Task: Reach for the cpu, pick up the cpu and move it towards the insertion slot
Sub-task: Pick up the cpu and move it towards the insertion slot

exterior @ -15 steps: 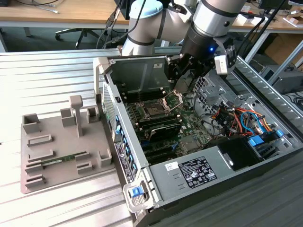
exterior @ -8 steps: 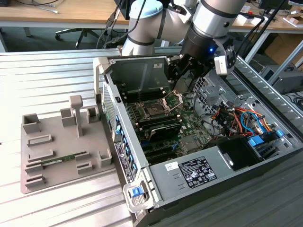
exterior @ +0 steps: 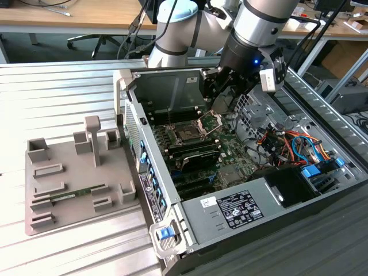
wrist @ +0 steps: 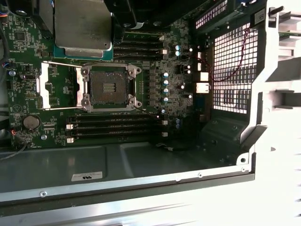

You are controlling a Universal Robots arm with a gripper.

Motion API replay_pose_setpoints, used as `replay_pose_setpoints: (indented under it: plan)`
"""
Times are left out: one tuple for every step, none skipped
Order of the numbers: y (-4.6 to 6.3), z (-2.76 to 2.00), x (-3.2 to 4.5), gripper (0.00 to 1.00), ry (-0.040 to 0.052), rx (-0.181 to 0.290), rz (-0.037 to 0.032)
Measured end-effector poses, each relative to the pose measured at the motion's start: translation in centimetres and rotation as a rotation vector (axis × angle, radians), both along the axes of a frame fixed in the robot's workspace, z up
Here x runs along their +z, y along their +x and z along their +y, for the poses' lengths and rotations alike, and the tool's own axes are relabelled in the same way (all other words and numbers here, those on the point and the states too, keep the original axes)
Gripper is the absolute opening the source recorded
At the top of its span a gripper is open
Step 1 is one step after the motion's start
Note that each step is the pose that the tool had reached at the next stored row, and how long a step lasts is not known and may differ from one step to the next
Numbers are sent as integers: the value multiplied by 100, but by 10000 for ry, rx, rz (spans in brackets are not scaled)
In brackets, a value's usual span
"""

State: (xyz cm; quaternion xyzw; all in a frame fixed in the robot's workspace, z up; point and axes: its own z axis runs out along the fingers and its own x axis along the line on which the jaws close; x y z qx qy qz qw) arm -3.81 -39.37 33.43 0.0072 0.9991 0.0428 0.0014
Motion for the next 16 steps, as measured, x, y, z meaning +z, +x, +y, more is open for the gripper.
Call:
replay_pose_setpoints:
  plan:
    - [0,0,-5,55,-1,0,0]
    - [0,0,-7,55,-1,0,0]
    - [0,0,-9,55,-1,-1,0]
    - [0,0,-11,55,0,0,0]
    - [0,0,-15,55,-1,0,0]
    - [0,0,-20,55,-1,-1,0]
    - [0,0,-24,55,-1,0,0]
    - [0,0,-26,55,-1,0,0]
    - [0,0,-28,55,0,0,0]
    - [0,0,-31,55,-1,0,0]
    - [0,0,-33,55,0,0,0]
    - [0,0,-36,55,-1,-1,0]
    - [0,1,-39,55,-1,-1,0]
    - [0,5,-41,55,1,-3,-1]
    - [0,10,-42,55,-1,-2,-1]
    - [1,17,-42,55,-5,-1,0]
